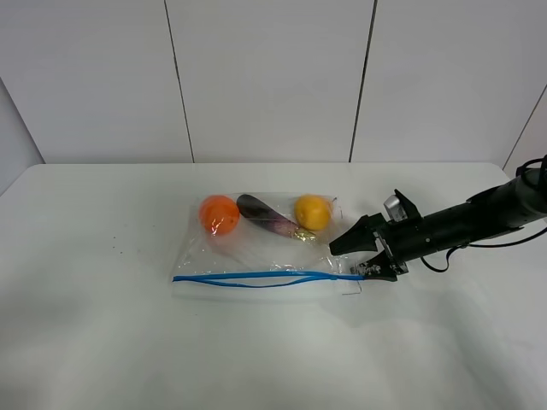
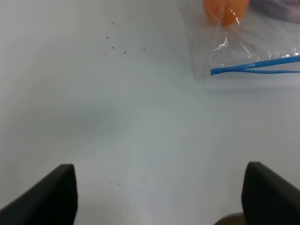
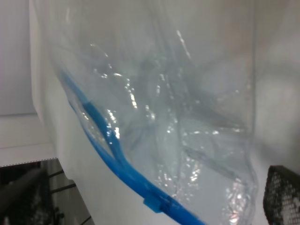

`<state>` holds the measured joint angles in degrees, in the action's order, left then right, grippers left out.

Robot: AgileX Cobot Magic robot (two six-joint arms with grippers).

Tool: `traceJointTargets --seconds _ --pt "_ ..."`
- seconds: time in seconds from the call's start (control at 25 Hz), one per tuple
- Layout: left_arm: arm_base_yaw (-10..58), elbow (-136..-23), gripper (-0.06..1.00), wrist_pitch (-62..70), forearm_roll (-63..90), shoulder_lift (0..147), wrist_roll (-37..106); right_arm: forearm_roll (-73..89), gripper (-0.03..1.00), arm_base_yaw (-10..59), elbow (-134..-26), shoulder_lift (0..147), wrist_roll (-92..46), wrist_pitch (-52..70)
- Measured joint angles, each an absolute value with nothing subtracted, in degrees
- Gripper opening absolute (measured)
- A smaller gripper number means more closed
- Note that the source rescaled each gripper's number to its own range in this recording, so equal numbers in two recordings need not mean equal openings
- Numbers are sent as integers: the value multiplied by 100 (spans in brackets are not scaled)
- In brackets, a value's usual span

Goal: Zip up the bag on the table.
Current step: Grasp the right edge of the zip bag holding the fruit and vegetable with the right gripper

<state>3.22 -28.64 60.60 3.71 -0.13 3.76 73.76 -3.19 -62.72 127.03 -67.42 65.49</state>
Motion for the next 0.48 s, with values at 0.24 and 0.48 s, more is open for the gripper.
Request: traceJointTargets --seconds 0.24,0.48 --pt "322 -2864 100 6060 371 -13 376 7412 84 -319 -6272 12838 -6742 6553" --pt "322 -2864 100 6060 371 -13 381 7456 64 -319 -6272 12842 -6742 6553"
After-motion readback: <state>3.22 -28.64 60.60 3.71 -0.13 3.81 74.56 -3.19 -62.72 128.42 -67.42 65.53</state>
